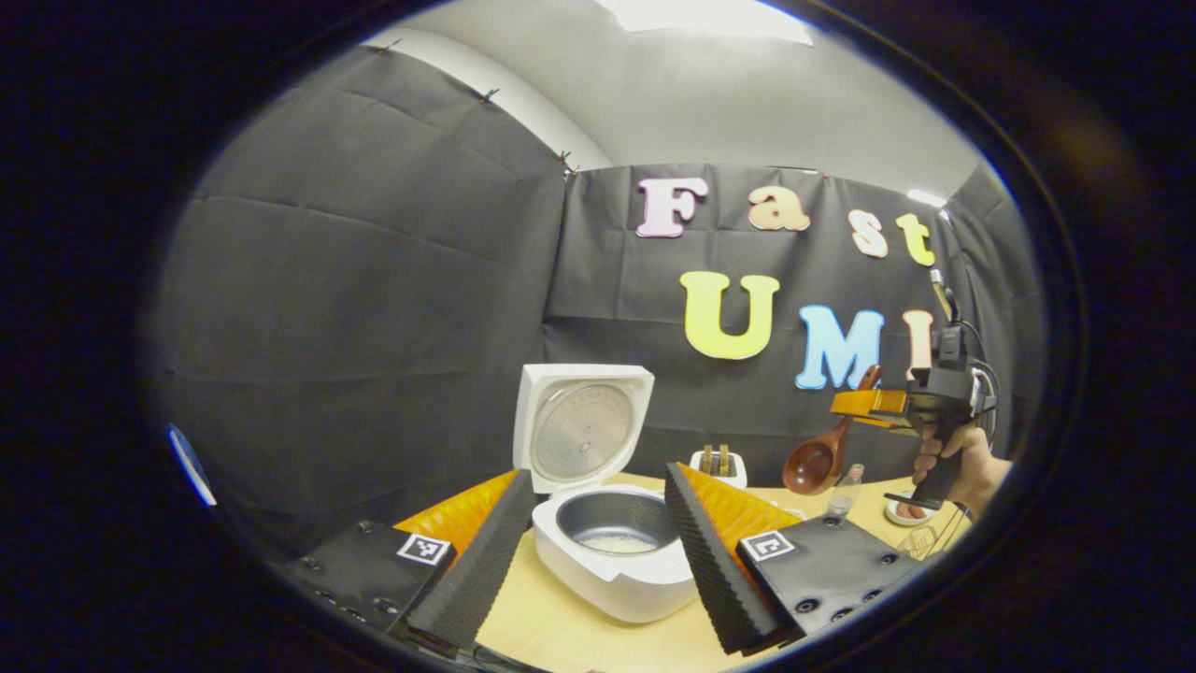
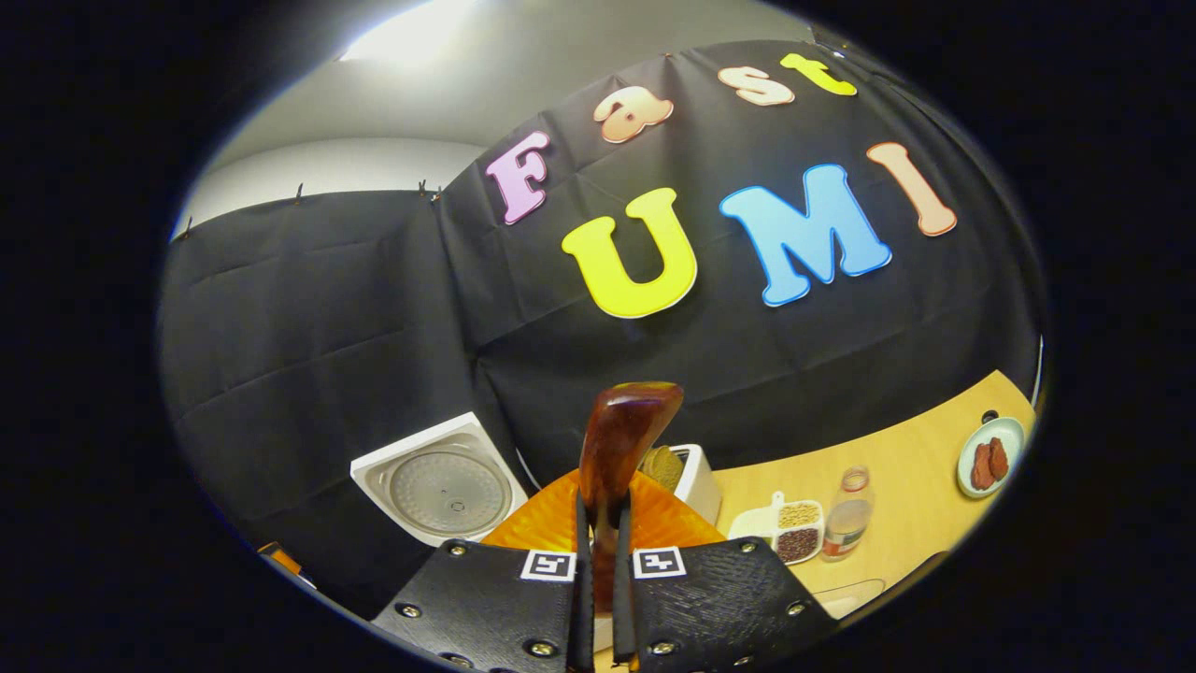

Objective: Close the left gripper, press the button to open the rice cooker; take a wooden spoon from the chopstick holder with the right hand, scoop a spoonful of rice and pour it into the rice cooker, then put the wooden spoon back into the chopstick holder.

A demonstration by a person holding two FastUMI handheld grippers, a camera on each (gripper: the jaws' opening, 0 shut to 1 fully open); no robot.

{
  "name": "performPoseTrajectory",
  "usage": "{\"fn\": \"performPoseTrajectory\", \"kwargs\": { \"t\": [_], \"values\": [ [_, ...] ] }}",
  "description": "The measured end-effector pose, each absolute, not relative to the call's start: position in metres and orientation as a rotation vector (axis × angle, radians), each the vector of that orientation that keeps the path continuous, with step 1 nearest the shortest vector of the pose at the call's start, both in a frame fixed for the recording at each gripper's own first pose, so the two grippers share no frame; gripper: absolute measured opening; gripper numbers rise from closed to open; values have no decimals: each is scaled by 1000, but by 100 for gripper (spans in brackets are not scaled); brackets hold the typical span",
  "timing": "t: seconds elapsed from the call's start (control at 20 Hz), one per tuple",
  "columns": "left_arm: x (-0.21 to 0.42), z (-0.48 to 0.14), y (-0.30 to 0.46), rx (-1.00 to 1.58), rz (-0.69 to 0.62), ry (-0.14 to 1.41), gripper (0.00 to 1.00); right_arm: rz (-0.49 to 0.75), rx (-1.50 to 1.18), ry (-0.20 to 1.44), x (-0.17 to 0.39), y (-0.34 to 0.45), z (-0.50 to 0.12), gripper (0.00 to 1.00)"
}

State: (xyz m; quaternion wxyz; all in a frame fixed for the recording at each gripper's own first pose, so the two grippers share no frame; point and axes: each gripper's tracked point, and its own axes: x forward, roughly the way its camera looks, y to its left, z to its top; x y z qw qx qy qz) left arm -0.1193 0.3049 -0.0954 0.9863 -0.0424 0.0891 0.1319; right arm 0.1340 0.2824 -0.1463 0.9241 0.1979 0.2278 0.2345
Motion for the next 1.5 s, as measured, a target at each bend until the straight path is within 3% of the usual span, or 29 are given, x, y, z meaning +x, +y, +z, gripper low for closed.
{"fn": "performPoseTrajectory", "kwargs": {
  "t": [0.9,1.5],
  "values": [
    [-41,-72,192,-77,96,137,99,119,319,483,121,37,-192,8],
    [-33,-68,132,-15,17,152,99,6,225,600,79,-30,-261,8]
  ]
}}
